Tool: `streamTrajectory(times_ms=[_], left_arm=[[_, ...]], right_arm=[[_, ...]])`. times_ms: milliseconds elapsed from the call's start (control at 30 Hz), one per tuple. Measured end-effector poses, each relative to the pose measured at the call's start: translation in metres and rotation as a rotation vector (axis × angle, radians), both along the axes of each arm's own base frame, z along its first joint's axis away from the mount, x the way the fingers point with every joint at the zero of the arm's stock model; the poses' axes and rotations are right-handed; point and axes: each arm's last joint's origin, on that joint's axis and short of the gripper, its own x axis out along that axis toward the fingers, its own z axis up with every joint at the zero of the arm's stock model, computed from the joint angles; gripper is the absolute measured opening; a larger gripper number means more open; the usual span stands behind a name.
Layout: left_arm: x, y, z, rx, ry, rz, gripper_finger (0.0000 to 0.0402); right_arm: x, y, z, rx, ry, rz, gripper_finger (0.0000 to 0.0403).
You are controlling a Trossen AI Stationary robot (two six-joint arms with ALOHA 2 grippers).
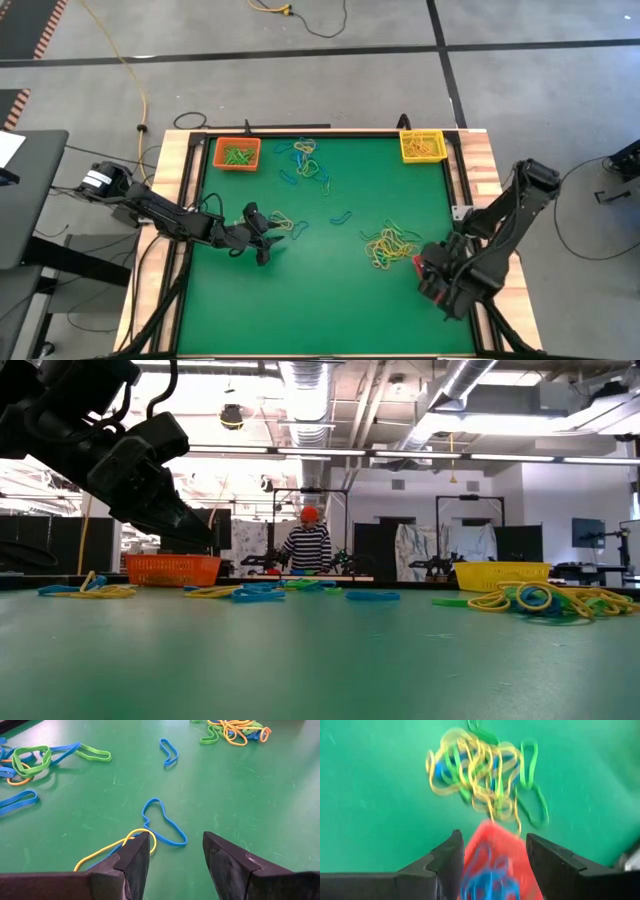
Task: Sort rubber bands into baskets
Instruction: Put the blue rubber band into the red bin
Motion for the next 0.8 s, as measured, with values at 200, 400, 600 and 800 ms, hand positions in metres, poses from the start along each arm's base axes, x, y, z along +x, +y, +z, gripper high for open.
streamTrajectory(times_ms=[200, 400, 600, 800], left_arm=[[0.000, 0.000, 0.000, 0.000, -0.001, 0.001, 0.0174], [0.000, 0.000, 0.000, -0.002, -0.005, 0.001, 0.0174], [0.000, 0.000, 0.000, -0.002, -0.007, 0.001, 0.0174], [0.000, 0.000, 0.001, -0.003, -0.007, 0.001, 0.0174]], right_arm=[[0.031, -0.016, -0.009, -0.084, -0.044, 0.090, 0.0242], [0.072, -0.042, -0.017, -0.142, -0.080, 0.200, 0.0239], [0.111, -0.074, -0.026, -0.123, -0.186, 0.320, 0.0229], [0.134, -0.112, -0.037, -0.087, -0.274, 0.395, 0.0225]])
